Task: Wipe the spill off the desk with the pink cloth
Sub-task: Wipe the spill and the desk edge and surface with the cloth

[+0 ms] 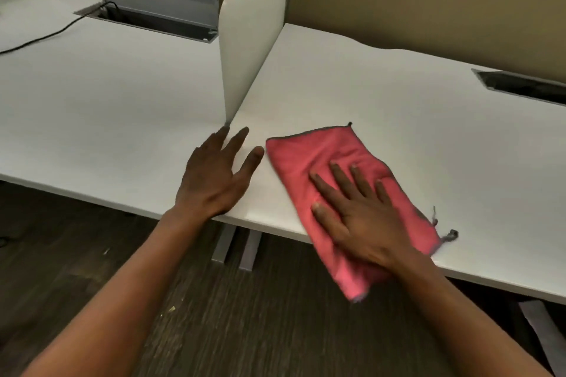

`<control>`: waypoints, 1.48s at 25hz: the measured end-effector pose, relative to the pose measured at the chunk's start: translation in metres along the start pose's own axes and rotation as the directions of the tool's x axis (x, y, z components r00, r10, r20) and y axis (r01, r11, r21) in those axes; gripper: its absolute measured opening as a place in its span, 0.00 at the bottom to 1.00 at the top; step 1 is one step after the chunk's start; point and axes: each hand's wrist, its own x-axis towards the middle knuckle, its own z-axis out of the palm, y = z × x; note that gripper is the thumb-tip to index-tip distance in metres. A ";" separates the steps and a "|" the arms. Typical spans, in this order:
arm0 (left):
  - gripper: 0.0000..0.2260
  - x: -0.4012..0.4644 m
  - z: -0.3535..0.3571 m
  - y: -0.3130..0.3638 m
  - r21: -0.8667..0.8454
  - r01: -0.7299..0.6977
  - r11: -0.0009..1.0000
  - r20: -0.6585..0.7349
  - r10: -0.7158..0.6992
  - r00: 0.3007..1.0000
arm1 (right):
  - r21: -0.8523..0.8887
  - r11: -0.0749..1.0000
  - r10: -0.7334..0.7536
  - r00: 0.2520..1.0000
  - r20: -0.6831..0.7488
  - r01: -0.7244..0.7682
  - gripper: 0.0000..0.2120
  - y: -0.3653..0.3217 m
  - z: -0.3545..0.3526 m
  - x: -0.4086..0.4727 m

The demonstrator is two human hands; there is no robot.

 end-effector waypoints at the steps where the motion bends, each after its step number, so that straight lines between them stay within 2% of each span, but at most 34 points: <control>1: 0.32 -0.002 0.001 0.002 0.034 -0.002 0.999 -0.033 0.003 0.999 | -0.014 0.999 -0.037 0.999 0.011 0.037 0.29 0.008 0.000 -0.018; 4: 0.33 0.001 -0.009 -0.008 -0.015 0.029 0.999 -0.048 -0.030 0.998 | 0.007 1.000 0.030 0.999 0.042 -0.030 0.31 0.059 -0.009 -0.041; 6: 0.32 0.000 -0.013 -0.008 -0.182 0.025 0.983 -0.093 -0.043 0.995 | 0.020 0.989 0.149 0.989 0.008 -0.149 0.34 0.082 -0.014 -0.021; 8: 0.31 0.000 -0.016 -0.003 -0.316 0.024 0.949 -0.109 -0.061 0.992 | -0.007 0.965 0.263 0.964 -0.043 -0.264 0.38 0.084 -0.016 0.019; 10: 0.31 0.001 -0.018 -0.001 -0.320 0.008 0.947 -0.094 -0.040 0.995 | -0.005 0.952 0.305 0.950 -0.070 -0.306 0.39 0.063 -0.015 0.064; 13: 0.34 0.002 -0.016 -0.003 -0.318 0.017 0.948 -0.095 -0.049 0.994 | 0.015 0.988 0.155 0.986 -0.060 -0.155 0.36 -0.016 -0.008 0.120; 17: 0.40 0.001 -0.016 -0.007 -0.325 -0.018 0.946 -0.192 -0.047 0.980 | 0.004 0.995 -0.097 0.995 -0.018 0.097 0.36 -0.112 -0.002 0.149; 21: 0.41 -0.002 -0.011 -0.014 -0.307 0.001 0.952 -0.313 -0.102 0.944 | 0.018 0.944 -0.327 0.944 -0.052 0.328 0.32 -0.116 0.006 0.099; 23: 0.44 -0.004 -0.009 -0.015 -0.271 0.015 0.963 -0.304 -0.101 0.947 | 0.031 0.921 -0.388 0.921 -0.047 0.389 0.30 -0.109 0.012 0.075; 25: 0.46 -0.005 -0.007 -0.015 -0.236 0.021 0.972 -0.286 -0.090 0.954 | 0.013 0.921 -0.388 0.921 -0.037 0.388 0.29 -0.103 0.010 0.087; 32: 0.46 -0.003 -0.008 -0.012 -0.164 0.057 0.985 -0.223 -0.094 0.970 | 0.030 0.985 -0.165 0.985 -0.055 0.167 0.29 -0.077 -0.015 0.224; 35: 0.48 -0.001 -0.010 -0.015 -0.120 0.083 0.989 -0.231 -0.110 0.967 | 0.024 0.982 -0.184 0.982 -0.035 0.185 0.29 -0.057 -0.019 0.223; 37: 0.49 -0.002 -0.009 -0.015 -0.111 0.089 0.990 -0.211 -0.111 0.971 | 0.019 0.996 -0.090 0.994 -0.068 0.091 0.29 -0.010 -0.021 0.208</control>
